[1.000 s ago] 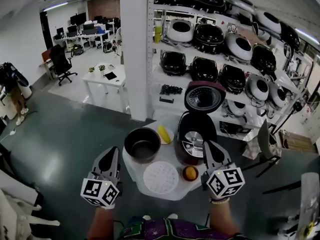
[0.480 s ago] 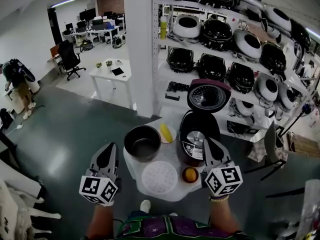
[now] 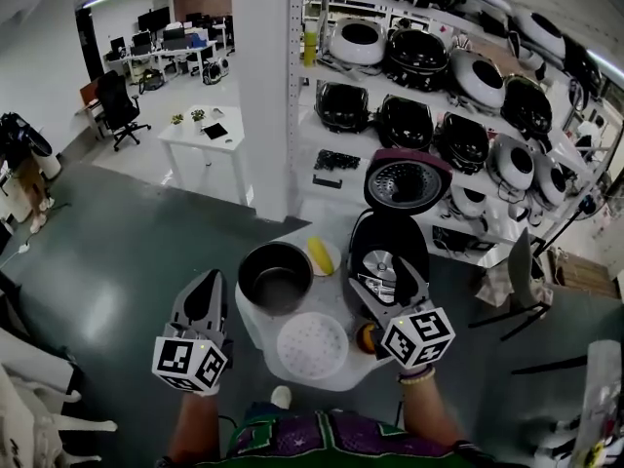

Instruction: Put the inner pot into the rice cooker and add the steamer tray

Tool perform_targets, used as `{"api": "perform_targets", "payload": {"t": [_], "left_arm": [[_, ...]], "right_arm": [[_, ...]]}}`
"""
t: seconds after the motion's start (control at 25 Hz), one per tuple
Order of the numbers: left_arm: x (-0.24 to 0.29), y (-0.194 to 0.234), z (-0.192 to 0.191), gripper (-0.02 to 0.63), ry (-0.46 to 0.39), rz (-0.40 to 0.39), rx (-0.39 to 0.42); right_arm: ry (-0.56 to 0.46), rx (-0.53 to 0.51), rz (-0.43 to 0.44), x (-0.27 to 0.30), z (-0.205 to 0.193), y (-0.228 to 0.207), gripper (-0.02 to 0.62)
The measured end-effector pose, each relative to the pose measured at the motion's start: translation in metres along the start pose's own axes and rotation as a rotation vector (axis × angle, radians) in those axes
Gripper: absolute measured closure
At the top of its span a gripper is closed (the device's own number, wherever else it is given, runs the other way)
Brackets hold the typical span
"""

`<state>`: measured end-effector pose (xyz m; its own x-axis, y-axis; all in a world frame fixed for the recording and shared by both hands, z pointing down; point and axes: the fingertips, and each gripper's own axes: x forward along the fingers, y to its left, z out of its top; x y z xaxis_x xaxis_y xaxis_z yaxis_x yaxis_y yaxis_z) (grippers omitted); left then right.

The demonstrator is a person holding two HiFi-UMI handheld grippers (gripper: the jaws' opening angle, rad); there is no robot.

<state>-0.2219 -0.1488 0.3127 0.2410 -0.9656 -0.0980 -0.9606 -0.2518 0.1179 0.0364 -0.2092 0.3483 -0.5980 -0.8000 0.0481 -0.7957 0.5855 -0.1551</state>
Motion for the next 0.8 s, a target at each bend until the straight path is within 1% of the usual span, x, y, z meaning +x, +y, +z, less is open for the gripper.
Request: {"api": "perform_targets", "payload": {"t": [0.12,0.32,0.56,0.8], "left_arm": [[0.003,0.014,-0.013,0.584,0.018,-0.015,-0.009],[0.010,0.040,-0.022,0.584,0.039,-0.024,-0.022],[0.025,0.066,-0.045,0.584,0.074,-0.053,-0.039],[0.046,0.094,-0.057,0.584,0.105,-0.073,-0.039]], "right_arm": [[0.058,-0.024,0.002,0.028,-0.026,-0.001,0.138],[0.155,-0.035,-0.017,0.071,-0.068,-0.003,0.138],[0.262,-0.016,-0.060,0.112,-0.133,-0.002,0.144],[0.353,-0.049,-0.105,0.146,-0.179,-0.008,0.149]]}}
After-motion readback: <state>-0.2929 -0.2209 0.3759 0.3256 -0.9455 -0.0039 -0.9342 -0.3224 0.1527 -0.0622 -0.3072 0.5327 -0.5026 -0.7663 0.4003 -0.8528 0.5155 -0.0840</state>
